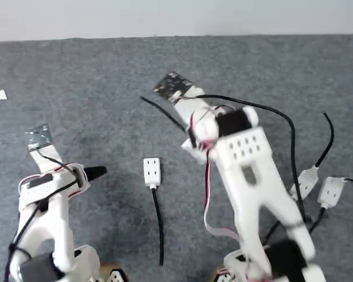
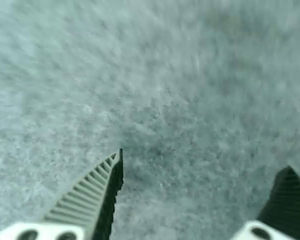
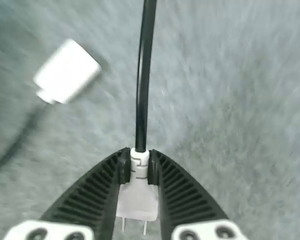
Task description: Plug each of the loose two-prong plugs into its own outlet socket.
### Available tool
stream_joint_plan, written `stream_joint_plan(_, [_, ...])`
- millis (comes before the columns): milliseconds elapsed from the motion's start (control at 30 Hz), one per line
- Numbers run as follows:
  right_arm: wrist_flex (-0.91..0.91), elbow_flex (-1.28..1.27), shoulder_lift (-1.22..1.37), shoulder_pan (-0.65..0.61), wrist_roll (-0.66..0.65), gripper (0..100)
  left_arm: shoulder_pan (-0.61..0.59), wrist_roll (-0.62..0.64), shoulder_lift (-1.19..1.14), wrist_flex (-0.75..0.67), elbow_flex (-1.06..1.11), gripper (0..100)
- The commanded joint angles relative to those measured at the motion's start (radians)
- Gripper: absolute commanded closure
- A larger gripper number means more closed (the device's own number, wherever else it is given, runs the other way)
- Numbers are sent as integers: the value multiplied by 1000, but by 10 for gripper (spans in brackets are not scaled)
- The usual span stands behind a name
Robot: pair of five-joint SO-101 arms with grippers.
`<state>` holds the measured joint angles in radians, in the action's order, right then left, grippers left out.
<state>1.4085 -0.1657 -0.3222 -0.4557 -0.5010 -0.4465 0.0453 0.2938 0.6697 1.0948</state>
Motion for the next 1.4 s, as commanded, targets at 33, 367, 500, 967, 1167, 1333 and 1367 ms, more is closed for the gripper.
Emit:
stream_joint_plan(33, [-1,41,-157,-134,81,991,5,-46,-126,103,-168,714])
stream_joint_plan(367, [-266,-160,-111,-277,238,991,124,-422,-127,258,-193,865])
stream_joint_plan(500, [-352,-270,-134,-302,242,991,172,-519,-17,258,-101,866])
stream_joint_plan(967, [-515,-434,-142,-383,336,991,296,-637,382,232,191,866])
stream_joint_plan(1167, [-515,-430,-117,-406,341,991,315,-638,568,232,294,866])
stream_joint_plan(1333, [-542,-436,-117,-401,342,991,356,-640,700,238,369,864])
stream_joint_plan(1367, [-542,-436,-117,-400,362,991,354,-637,727,238,380,864])
